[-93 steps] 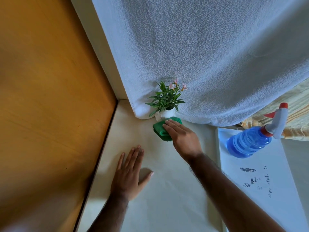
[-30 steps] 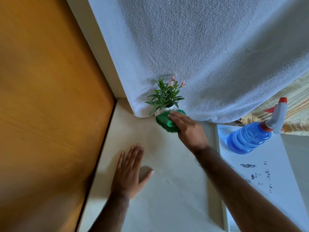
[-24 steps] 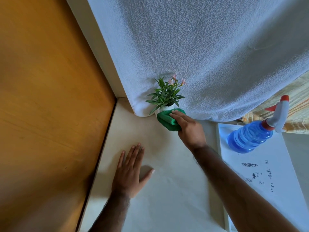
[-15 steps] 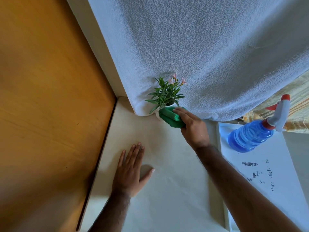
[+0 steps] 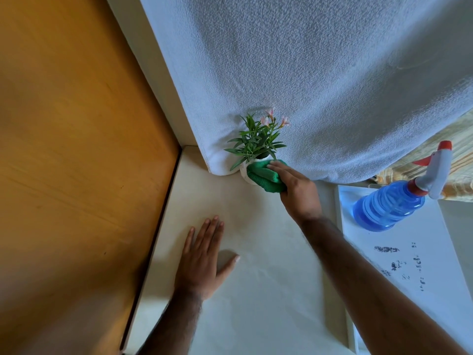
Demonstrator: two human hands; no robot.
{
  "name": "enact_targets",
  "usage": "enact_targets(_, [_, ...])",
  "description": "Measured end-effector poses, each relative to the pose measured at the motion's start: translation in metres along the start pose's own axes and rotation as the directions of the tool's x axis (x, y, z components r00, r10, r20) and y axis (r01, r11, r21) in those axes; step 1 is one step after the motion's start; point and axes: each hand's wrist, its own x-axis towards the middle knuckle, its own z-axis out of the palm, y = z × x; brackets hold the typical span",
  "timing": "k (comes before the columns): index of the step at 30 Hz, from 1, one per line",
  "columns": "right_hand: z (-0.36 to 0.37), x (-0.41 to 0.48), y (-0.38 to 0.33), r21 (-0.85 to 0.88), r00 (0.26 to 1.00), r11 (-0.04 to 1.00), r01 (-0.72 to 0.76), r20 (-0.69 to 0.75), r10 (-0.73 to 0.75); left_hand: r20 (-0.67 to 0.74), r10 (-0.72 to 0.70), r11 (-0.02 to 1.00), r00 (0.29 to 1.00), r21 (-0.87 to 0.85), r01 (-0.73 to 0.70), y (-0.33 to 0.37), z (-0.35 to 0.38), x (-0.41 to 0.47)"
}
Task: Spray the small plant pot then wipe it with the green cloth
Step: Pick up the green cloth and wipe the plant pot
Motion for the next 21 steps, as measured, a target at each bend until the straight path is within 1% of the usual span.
enact_targets(4, [0.003, -0.007, 0.005, -0.029, 0.998, 0.999, -0.018, 0.066, 0.02, -0.013, -0.004, 1.0, 1.0, -0.004, 0.004, 0.001, 0.0, 0.001])
enact_targets(7, [-0.002, -0.014, 0.004, -0.048, 0.999, 0.999, 0.008, 0.043, -0.006, -0.02, 0.002, 1.0, 1.0, -0.018, -0.002, 0.0, 0.001, -0.001])
enact_targets(9, [-0.006, -0.014, -0.003, -0.056, 0.998, 0.996, 0.068, -0.002, -0.068, -0.013, -0.001, 1.0, 1.0, -0.007, 0.001, 0.0, 0.001, 0.0])
enact_targets(10, [-0.006, -0.012, -0.008, -0.061, 0.992, 0.991, 0.122, -0.015, -0.123, -0.01, -0.004, 1.0, 1.0, -0.001, 0.004, 0.0, 0.001, 0.0])
enact_targets(12, [-0.002, -0.007, -0.02, -0.083, 0.972, 0.969, 0.233, 0.005, -0.234, -0.011, -0.009, 1.0, 1.0, 0.003, 0.009, 0.0, 0.001, 0.0])
enact_targets(14, [0.004, -0.004, -0.028, -0.108, 0.961, 0.955, 0.275, 0.05, -0.272, -0.006, -0.01, 1.0, 1.0, 0.005, 0.011, -0.001, 0.002, 0.0])
enact_targets(17, [0.01, -0.01, -0.024, -0.131, 0.969, 0.962, 0.239, 0.099, -0.227, -0.026, -0.001, 1.0, 1.0, -0.001, 0.001, -0.002, 0.004, 0.0])
enact_targets(21, [0.009, -0.029, -0.014, -0.115, 0.978, 0.98, 0.164, 0.148, -0.147, -0.045, 0.004, 1.0, 0.999, 0.001, -0.004, -0.003, 0.005, 0.001])
